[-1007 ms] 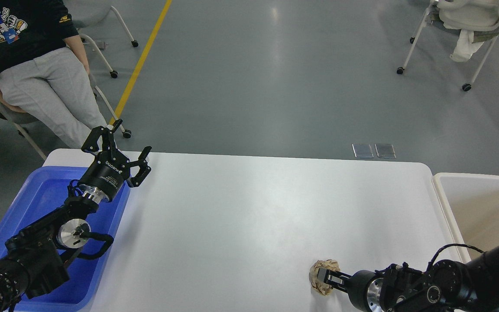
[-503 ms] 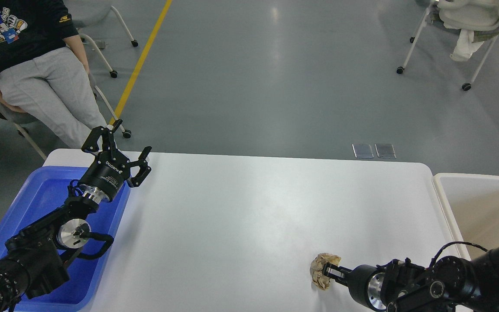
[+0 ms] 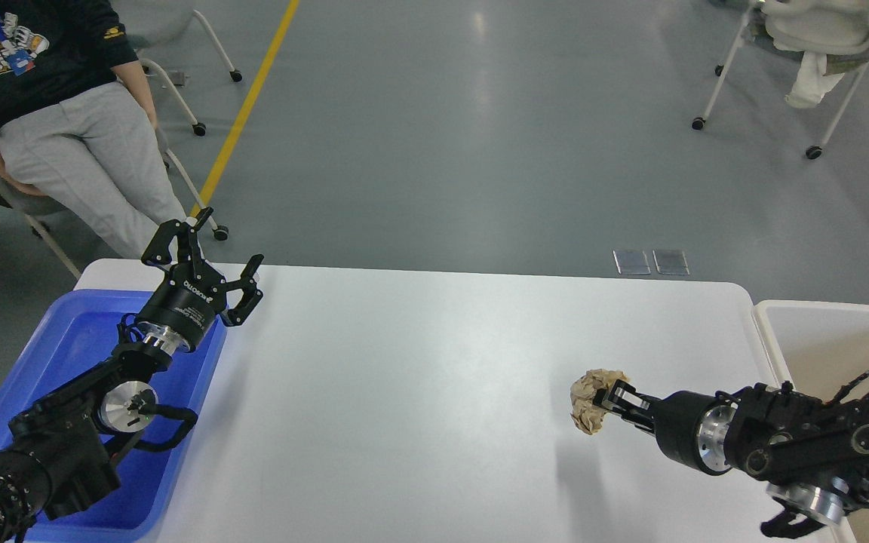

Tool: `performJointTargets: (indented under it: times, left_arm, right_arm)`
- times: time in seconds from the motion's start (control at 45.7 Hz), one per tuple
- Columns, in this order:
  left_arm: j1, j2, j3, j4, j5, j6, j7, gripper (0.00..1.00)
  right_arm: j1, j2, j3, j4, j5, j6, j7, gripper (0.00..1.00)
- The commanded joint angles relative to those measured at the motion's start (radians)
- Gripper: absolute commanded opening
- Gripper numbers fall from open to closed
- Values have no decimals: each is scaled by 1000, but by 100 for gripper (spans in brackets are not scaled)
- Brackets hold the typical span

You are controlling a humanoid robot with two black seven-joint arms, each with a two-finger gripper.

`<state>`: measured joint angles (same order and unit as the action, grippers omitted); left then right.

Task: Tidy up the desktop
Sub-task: 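Lift the paper ball and carry it toward the white bin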

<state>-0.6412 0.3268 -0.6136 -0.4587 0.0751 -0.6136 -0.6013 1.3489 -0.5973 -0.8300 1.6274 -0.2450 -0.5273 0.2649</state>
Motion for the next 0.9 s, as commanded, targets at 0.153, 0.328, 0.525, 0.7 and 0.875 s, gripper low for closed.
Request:
performJointTargets:
  times: [0.153, 0.328, 0.525, 0.7, 0.875]
  left_arm:
    - [0, 0, 0, 0, 0, 0, 0, 100]
    - [0, 0, 0, 0, 0, 0, 0, 100]
    - [0, 0, 0, 0, 0, 0, 0, 100]
    - [0, 0, 0, 0, 0, 0, 0, 100]
    - [0, 0, 0, 0, 0, 0, 0, 100]
  right_arm:
    - [239, -321, 8, 72, -2, 302, 14, 0]
    - [383, -485, 8, 60, 0, 490, -1, 0]
    - [435, -550, 8, -99, 13, 578, -32, 0]
    - [366, -542, 9, -270, 55, 576, -46, 0]
    - [263, -539, 9, -441, 174, 567, -56, 0]
